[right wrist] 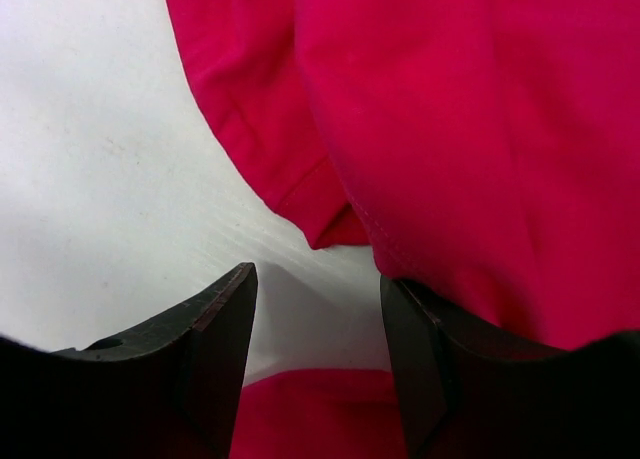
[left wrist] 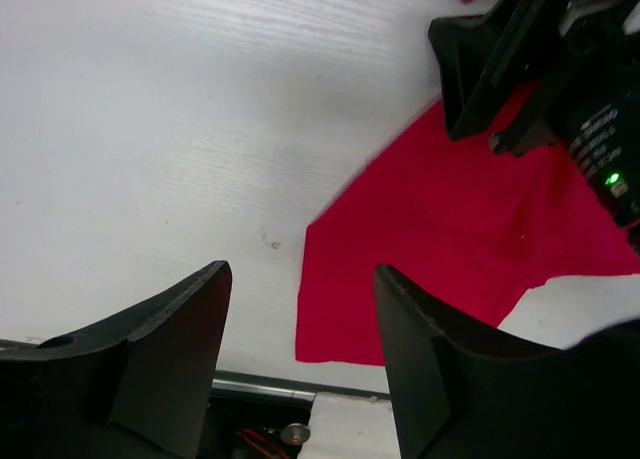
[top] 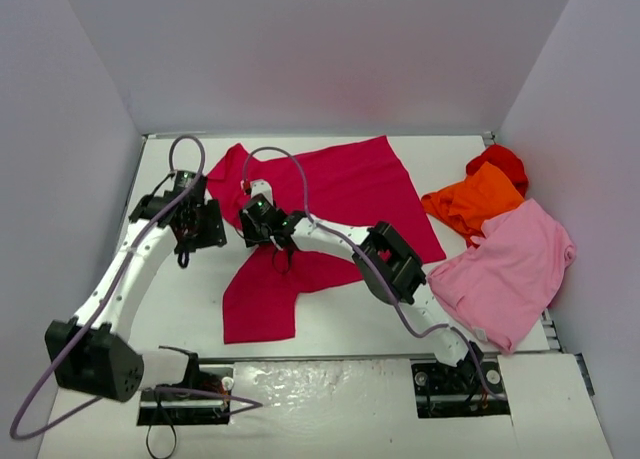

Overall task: Fold and stack the t-shirts
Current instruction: Flatten out the tshirt

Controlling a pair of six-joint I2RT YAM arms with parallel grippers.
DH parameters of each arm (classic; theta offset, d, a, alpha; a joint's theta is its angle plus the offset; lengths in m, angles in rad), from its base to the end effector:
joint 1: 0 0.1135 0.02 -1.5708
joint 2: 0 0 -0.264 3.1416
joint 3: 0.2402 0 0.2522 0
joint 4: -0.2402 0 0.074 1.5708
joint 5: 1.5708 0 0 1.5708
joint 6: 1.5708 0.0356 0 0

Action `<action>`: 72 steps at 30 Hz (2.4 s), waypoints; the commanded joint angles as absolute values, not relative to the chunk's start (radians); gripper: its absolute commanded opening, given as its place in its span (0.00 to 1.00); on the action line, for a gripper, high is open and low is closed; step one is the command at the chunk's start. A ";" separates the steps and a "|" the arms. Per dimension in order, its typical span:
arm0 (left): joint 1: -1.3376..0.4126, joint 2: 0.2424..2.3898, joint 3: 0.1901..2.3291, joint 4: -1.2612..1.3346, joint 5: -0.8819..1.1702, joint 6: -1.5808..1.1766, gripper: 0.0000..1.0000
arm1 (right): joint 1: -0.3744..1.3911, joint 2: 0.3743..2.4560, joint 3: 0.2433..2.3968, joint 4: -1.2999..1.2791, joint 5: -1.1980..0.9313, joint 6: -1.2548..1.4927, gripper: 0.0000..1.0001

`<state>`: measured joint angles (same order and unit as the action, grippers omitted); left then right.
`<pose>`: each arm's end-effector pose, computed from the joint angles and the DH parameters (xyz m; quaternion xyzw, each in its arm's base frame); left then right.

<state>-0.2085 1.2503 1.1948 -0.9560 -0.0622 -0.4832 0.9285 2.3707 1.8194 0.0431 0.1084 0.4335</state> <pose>0.2381 -0.0481 0.3175 -0.1400 0.9505 -0.0654 0.2697 0.3296 0.4341 0.1670 -0.1843 0.8414 0.2822 0.4225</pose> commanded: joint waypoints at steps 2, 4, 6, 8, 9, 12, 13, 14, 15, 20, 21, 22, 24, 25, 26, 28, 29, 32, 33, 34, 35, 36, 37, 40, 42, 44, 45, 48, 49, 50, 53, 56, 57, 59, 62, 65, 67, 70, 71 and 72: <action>-0.207 1.378 1.297 -0.781 -0.038 -0.516 0.54 | 0.919 2.307 1.788 0.137 0.128 0.456 0.49; -0.206 1.408 1.283 -0.714 -0.031 -0.548 0.36 | 0.914 2.263 1.733 0.172 0.126 0.458 0.49; -0.206 1.431 1.255 -0.657 -0.016 -0.561 0.22 | 0.906 2.201 1.681 0.217 0.113 0.462 0.49; -0.206 1.446 1.235 -0.632 -0.009 -0.569 0.13 | 0.895 2.150 1.631 0.240 0.091 0.472 0.49; -0.206 1.457 1.227 -0.623 -0.005 -0.573 0.13 | 0.888 2.109 1.598 0.250 0.070 0.480 0.49; -0.203 1.500 1.197 -0.592 0.040 -0.592 0.19 | 0.865 1.967 1.513 0.291 0.018 0.498 0.49; -0.202 1.516 1.186 -0.570 0.058 -0.605 0.22 | 0.853 1.924 1.486 0.303 0.011 0.499 0.49; -0.202 1.522 1.183 -0.559 0.076 -0.612 0.24 | 0.847 1.892 1.467 0.310 0.011 0.499 0.49; -0.202 1.543 1.176 -0.536 0.102 -0.621 0.25 | 0.833 1.851 1.446 0.317 -0.006 0.500 0.48; -0.205 1.675 1.197 -0.443 0.167 -0.656 0.27 | 0.765 1.726 1.394 0.289 -0.018 0.475 0.21; -0.206 1.696 1.204 -0.429 0.180 -0.662 0.27 | 0.754 1.732 1.401 0.249 0.009 0.459 0.06; -0.206 1.720 1.213 -0.414 0.191 -0.668 0.27 | 0.746 1.742 1.411 0.223 0.031 0.444 0.00; -0.214 1.767 1.231 -0.393 0.196 -0.673 0.27 | 0.730 1.761 1.407 0.210 0.022 0.435 0.00; -0.217 1.782 1.242 -0.392 0.193 -0.673 0.27 | 0.725 1.770 1.405 0.210 0.018 0.433 0.00; -0.220 1.797 1.255 -0.390 0.184 -0.671 0.27 | 0.723 1.786 1.400 0.208 0.014 0.431 0.00; -0.225 1.818 1.276 -0.388 0.162 -0.666 0.27 | 0.720 1.816 1.397 0.205 -0.011 0.425 0.00; -0.226 1.824 1.287 -0.389 0.148 -0.662 0.27 | 0.719 1.835 1.399 0.204 -0.028 0.420 0.00; -0.230 1.821 1.307 -0.412 0.093 -0.649 0.28 | 0.718 1.894 1.408 0.199 -0.054 0.408 0.00; -0.230 1.816 1.305 -0.411 0.073 -0.644 0.30 | 0.718 1.913 1.413 0.199 -0.061 0.402 0.00; -0.230 1.808 1.302 -0.406 0.059 -0.640 0.32 | 0.719 1.934 1.420 0.196 -0.071 0.399 0.00; -0.230 1.800 1.298 -0.399 0.049 -0.637 0.33 | 0.719 1.952 1.427 0.193 -0.081 0.397 0.00; -0.230 1.796 1.295 -0.391 0.041 -0.635 0.34 | 0.716 1.962 1.430 0.193 -0.089 0.397 0.00; -0.230 1.799 1.295 -0.390 0.040 -0.638 0.36 | 0.718 1.987 1.437 0.193 -0.093 0.397 0.00; -0.232 1.830 1.304 -0.389 0.046 -0.643 0.36 | 0.718 2.026 1.443 0.195 -0.103 0.396 0.00; -0.230 1.845 1.302 -0.385 0.052 -0.648 0.36 | 0.716 2.035 1.442 0.196 -0.104 0.396 0.00; -0.230 1.855 1.290 -0.367 0.055 -0.652 0.36 | 0.718 2.048 1.434 0.197 -0.104 0.396 0.00; -0.230 1.855 1.287 -0.361 0.053 -0.652 0.36 | 0.718 2.051 1.428 0.201 -0.103 0.394 0.00; -0.230 1.861 1.286 -0.348 0.047 -0.649 0.36 | 0.716 2.054 1.409 0.207 -0.103 0.393 0.00; -0.230 1.862 1.290 -0.346 0.042 -0.647 0.36 | 0.716 2.054 1.405 0.210 -0.103 0.397 0.00; -0.230 1.857 1.290 -0.343 0.037 -0.647 0.36 | 0.717 2.056 1.400 0.212 -0.105 0.397 0.00; -0.232 1.835 1.279 -0.314 0.022 -0.647 0.36 | 0.716 2.065 1.396 0.215 -0.118 0.399 0.00; -0.232 1.835 1.281 -0.307 0.011 -0.647 0.36 | 0.718 2.071 1.396 0.218 -0.130 0.400 0.00; -0.232 1.836 1.282 -0.303 0.009 -0.647 0.36 | 0.718 2.072 1.395 0.218 -0.134 0.403 0.00; -0.233 1.834 1.281 -0.298 0.011 -0.653 0.36 | 0.716 2.074 1.390 0.220 -0.142 0.406 0.00; -0.232 1.829 1.279 -0.278 0.015 -0.652 0.36 | 0.718 2.075 1.383 0.224 -0.144 0.411 0.00; -0.230 1.873 1.314 -0.315 0.017 -0.654 0.36 | 0.716 2.074 1.382 0.223 -0.147 0.411 0.00; -0.230 1.907 1.331 -0.329 0.028 -0.655 0.25 | 0.716 2.072 1.380 0.224 -0.146 0.413 0.00; -0.232 1.922 1.332 -0.328 0.051 -0.660 0.02 | 0.715 2.066 1.373 0.223 -0.136 0.412 0.00; -0.232 1.922 1.333 -0.332 0.054 -0.661 0.00 | 0.716 2.067 1.371 0.221 -0.132 0.409 0.00; -0.232 1.920 1.337 -0.339 0.054 -0.654 0.00 | 0.716 2.069 1.370 0.219 -0.130 0.407 0.00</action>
<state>-0.2291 1.9207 1.2949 -0.3355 0.0480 -0.6557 0.7166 2.0892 1.3687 0.1761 -0.1360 0.4145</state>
